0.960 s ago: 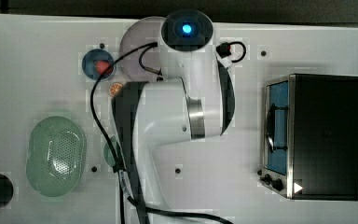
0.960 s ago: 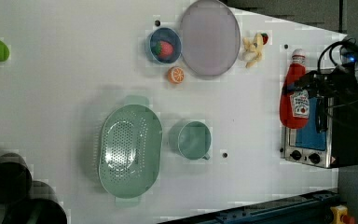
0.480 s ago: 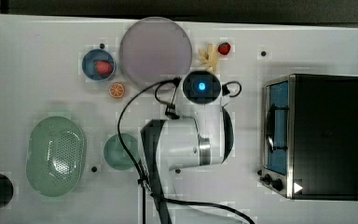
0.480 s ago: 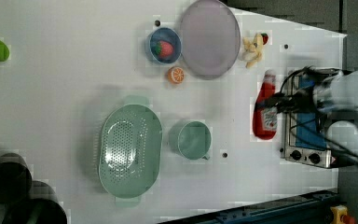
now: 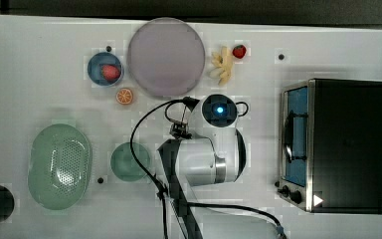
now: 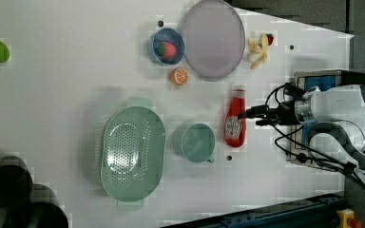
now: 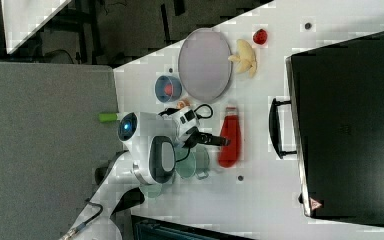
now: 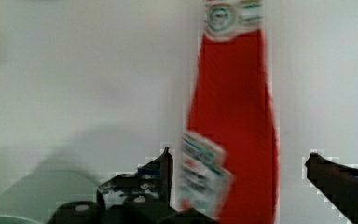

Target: Pick ketchup from strainer and place it on the table

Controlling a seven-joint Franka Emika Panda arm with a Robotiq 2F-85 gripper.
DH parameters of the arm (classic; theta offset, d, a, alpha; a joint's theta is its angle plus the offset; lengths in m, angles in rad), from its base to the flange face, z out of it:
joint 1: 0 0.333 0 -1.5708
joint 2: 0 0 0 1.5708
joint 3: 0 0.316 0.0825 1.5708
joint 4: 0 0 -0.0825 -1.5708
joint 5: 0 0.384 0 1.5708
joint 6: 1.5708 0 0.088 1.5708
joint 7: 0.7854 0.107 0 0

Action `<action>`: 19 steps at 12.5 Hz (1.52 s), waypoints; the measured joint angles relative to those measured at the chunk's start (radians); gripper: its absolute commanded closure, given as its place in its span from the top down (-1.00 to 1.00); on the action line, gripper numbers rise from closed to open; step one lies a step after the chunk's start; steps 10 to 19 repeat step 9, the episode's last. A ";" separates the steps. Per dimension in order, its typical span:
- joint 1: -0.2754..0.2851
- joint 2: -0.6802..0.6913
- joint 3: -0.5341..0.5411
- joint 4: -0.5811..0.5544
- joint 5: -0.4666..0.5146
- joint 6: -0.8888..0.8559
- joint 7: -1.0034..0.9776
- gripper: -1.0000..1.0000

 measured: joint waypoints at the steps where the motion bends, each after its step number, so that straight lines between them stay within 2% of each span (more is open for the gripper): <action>1: 0.000 -0.012 0.001 0.002 -0.004 0.003 -0.001 1.00; 4: 0.005 -0.086 0.008 0.045 0.004 -0.045 -0.001 1.00; 7: 0.003 -0.213 0.019 0.174 0.007 -0.206 0.013 1.00; 9: -0.004 -0.316 0.012 0.289 0.104 -0.349 0.101 1.00; 19: -0.004 -0.316 0.012 0.289 0.104 -0.349 0.101 1.00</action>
